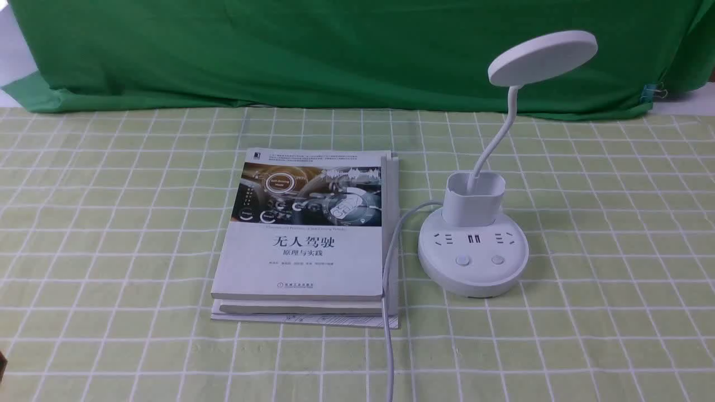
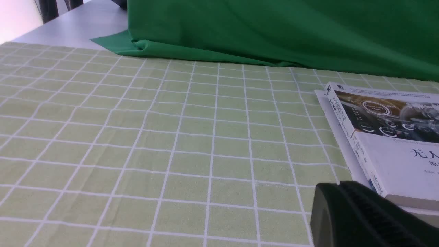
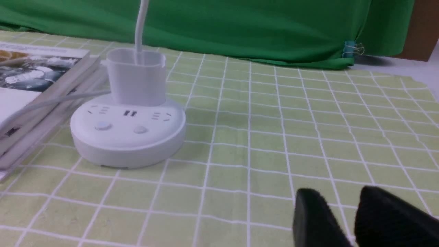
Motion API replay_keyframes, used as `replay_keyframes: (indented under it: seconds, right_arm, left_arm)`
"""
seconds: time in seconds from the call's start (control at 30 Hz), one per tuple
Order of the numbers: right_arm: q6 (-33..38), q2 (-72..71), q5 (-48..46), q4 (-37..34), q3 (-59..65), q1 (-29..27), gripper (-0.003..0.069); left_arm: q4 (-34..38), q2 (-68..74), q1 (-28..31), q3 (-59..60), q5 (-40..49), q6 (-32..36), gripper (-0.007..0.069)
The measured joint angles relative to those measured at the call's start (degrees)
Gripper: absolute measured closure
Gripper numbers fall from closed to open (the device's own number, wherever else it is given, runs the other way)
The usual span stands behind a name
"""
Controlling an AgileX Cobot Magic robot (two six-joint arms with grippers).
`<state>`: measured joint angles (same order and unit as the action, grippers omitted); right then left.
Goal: Turn on the table lamp on the green coffee tablecloth with your hand.
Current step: 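Press the button on the base of the white desk lamp with the right gripper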
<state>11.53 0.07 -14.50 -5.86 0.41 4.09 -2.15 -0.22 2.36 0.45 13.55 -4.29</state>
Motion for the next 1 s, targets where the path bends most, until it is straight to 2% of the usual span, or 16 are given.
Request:
replay_keyframes:
  seconds: [0.5,0.57,0.6,0.63,0.67,0.77,0.87,1.0]
  right_arm:
    - [-0.9,0.0,0.8,0.0,0.0,0.0,0.0414]
    - [-4.8,0.0,1.9,0.0,0.0,0.0,0.0414]
    - [-10.1,0.0,3.5,-0.1,0.0,0.0,0.0414]
    - [-10.9,0.0,3.7,-0.1,0.0,0.0,0.0414]
    - [-17.3,0.0,6.6,-0.2,0.0,0.0,0.0414]
    - [-26.9,0.0,11.8,-0.3,0.0,0.0,0.0414]
    - [-32.1,0.0,15.9,-0.4,0.0,0.0,0.0414]
    - [-34.0,0.0,18.6,-0.5,0.0,0.0,0.0427]
  left_arm:
    - [0.0,0.0,0.0,0.0,0.0,0.0,0.0622]
    - [0.0,0.0,0.0,0.0,0.0,0.0,0.0622]
    - [0.0,0.0,0.0,0.0,0.0,0.0,0.0622]
    - [0.0,0.0,0.0,0.0,0.0,0.0,0.0622]
    - [0.0,0.0,0.0,0.0,0.0,0.0,0.0622]
    - [0.0,0.0,0.0,0.0,0.0,0.0,0.0622]
    - [0.0,0.0,0.0,0.0,0.0,0.0,0.0622]
    - [0.0,0.0,0.0,0.0,0.0,0.0,0.0622]
